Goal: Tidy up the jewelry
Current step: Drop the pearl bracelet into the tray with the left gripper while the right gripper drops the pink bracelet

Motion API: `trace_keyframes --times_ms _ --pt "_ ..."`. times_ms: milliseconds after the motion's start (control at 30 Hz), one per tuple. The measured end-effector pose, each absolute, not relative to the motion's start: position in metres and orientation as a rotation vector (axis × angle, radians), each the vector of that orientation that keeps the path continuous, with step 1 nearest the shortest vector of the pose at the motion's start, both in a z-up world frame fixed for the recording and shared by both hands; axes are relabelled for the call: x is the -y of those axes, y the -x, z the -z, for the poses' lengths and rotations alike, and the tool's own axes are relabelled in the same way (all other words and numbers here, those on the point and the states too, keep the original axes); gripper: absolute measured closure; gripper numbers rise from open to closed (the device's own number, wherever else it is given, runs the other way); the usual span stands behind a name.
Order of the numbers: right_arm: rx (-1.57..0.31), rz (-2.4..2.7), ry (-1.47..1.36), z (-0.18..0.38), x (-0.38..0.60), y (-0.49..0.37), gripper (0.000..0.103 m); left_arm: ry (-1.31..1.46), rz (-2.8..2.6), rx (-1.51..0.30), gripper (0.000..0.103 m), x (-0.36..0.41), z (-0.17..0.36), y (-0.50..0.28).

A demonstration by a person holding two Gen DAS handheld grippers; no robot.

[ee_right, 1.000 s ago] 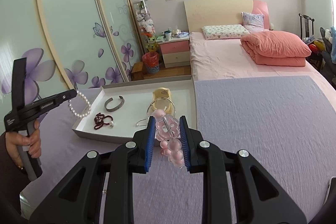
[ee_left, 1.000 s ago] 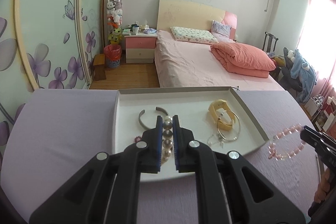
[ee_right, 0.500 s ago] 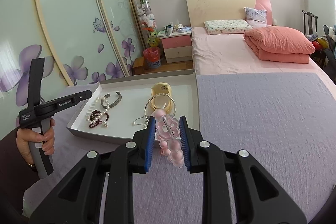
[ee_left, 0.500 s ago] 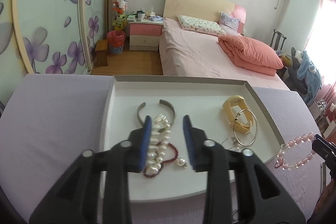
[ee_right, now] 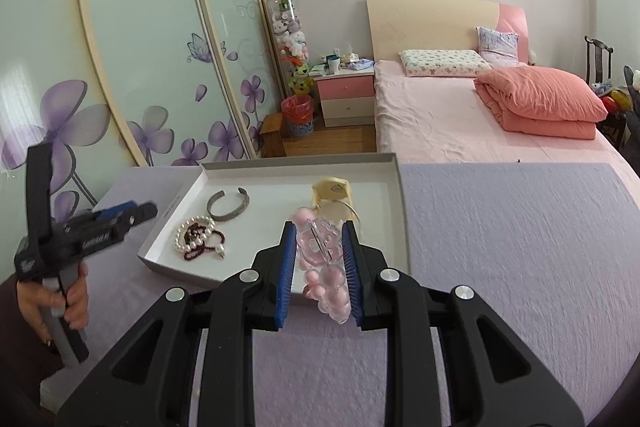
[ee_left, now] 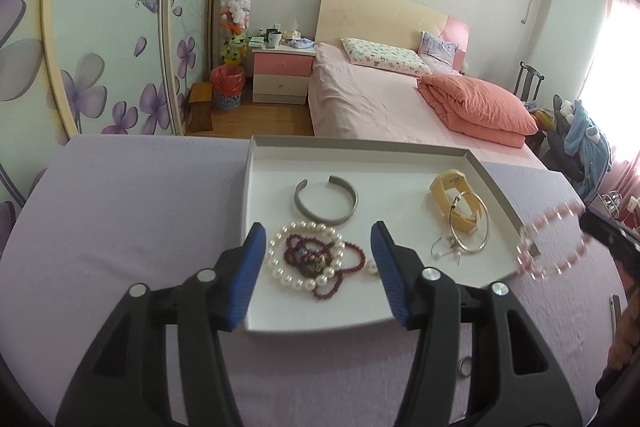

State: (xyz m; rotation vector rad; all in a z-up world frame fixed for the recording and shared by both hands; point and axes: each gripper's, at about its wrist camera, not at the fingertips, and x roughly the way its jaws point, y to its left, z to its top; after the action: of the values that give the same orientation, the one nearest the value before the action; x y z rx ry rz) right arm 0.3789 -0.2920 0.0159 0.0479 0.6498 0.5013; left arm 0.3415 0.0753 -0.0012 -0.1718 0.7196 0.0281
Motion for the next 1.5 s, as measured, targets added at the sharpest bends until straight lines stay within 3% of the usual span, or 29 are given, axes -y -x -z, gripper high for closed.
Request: trace_keyframes --times_ms 400,800,833,900,933,1500 --pt "-0.697 -0.502 -0.101 0.001 0.234 -0.441 0.079 0.198 0.01 -0.735 0.046 -0.084 0.01 -0.32" --pt "-0.732 -0.373 -0.065 0.019 0.237 -0.463 0.077 0.205 0.018 -0.741 0.046 -0.085 0.016 -0.318" --pt "-0.723 -0.366 -0.067 0.018 0.239 -0.46 0.073 0.207 0.019 -0.742 0.046 -0.085 0.017 -0.318" --pt "-0.696 -0.363 -0.072 0.014 0.243 -0.455 0.028 0.206 0.019 -0.74 0.046 -0.086 0.016 -0.317" --pt "-0.664 -0.371 -0.075 0.01 0.246 -0.449 0.027 0.203 0.017 -0.74 0.046 -0.086 0.016 -0.316" --pt "-0.61 -0.442 -0.064 -0.009 0.278 -0.359 0.034 0.205 0.001 -0.691 0.04 -0.081 -0.004 -0.264"
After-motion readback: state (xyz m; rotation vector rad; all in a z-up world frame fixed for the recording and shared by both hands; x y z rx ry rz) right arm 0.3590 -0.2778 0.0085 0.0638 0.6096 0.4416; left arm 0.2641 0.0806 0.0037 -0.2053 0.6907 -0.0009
